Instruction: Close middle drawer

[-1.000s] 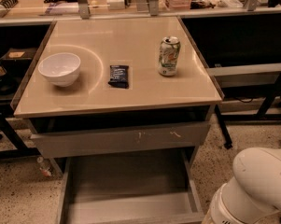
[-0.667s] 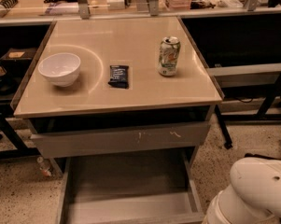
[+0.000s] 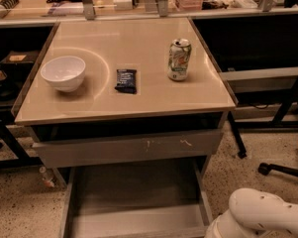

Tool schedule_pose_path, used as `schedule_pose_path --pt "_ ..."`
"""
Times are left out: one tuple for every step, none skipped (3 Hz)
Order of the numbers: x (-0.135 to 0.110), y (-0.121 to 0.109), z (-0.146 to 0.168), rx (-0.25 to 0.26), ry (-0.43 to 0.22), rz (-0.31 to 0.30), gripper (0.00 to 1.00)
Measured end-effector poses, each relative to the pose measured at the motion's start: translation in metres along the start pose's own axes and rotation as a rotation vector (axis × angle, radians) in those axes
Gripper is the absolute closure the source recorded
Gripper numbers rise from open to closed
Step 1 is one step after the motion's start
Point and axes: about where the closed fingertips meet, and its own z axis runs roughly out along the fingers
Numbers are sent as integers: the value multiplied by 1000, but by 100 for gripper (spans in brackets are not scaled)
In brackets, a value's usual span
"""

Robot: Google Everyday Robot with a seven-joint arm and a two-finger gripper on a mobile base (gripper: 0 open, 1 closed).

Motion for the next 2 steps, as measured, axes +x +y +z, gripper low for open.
schedule_pose_path --pt "0 0 0 -1 0 1 100" --pt "-6 -14 25 0 -41 41 100"
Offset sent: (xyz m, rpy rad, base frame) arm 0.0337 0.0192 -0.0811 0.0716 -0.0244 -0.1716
